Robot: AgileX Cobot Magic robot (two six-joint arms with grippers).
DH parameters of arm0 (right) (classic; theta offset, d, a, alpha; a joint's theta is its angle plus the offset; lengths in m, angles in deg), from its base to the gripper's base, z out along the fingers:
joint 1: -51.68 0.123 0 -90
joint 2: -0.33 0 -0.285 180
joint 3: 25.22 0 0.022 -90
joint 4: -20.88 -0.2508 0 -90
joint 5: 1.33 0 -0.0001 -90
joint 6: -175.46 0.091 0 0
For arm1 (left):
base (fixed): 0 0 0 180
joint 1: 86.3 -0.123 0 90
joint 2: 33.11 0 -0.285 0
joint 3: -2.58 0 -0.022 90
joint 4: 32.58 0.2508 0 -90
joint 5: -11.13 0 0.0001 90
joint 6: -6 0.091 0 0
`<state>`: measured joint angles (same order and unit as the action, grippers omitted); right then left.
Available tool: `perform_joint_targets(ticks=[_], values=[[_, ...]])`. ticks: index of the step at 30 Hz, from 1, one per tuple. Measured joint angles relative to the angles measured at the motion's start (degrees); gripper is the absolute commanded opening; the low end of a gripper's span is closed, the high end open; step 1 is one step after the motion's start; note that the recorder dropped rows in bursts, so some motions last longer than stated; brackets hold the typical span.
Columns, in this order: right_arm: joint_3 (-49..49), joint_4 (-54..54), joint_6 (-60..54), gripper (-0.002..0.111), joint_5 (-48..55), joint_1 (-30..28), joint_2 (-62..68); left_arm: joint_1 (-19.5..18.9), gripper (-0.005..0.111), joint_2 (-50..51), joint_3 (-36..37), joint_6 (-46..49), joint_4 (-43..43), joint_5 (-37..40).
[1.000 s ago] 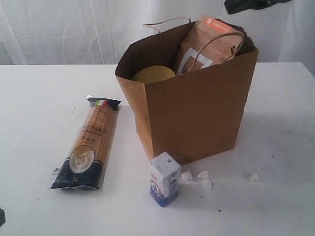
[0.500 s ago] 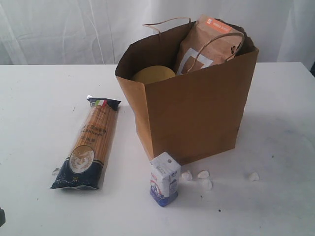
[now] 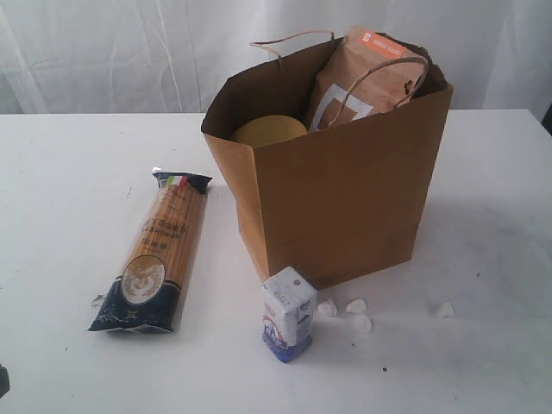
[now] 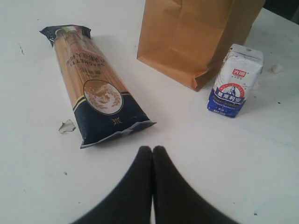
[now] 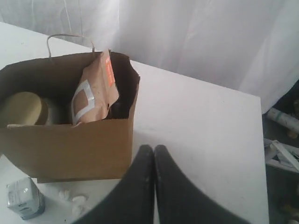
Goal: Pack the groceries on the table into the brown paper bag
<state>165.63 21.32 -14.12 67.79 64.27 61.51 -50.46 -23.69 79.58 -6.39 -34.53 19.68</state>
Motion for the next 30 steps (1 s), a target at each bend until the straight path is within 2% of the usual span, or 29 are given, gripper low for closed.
perform_joint_targets(ticks=[12,19,23,28,30], values=[[-15.1,-2.7,0.5,0.0,0.9,0.0,-4.8,0.0,0.0,0.0,0.0,0.0,0.0,0.0],[-28.6,-7.0,0.5,0.003,-1.6,0.0,-4.8,0.0,0.0,0.0,0.0,0.0,0.0,0.0],[-35.2,-14.3,-1.9,0.023,-6.2,0.0,-4.5,0.0,0.0,0.0,0.0,0.0,0.0,0.0],[-41.7,-23.1,-10.6,0.071,-11.7,0.0,-4.2,0.0,0.0,0.0,0.0,0.0,0.0,0.0],[-43.2,-24.9,-14.0,0.076,-13.6,0.1,-4.1,0.0,0.0,0.0,0.0,0.0,0.0,0.0]])
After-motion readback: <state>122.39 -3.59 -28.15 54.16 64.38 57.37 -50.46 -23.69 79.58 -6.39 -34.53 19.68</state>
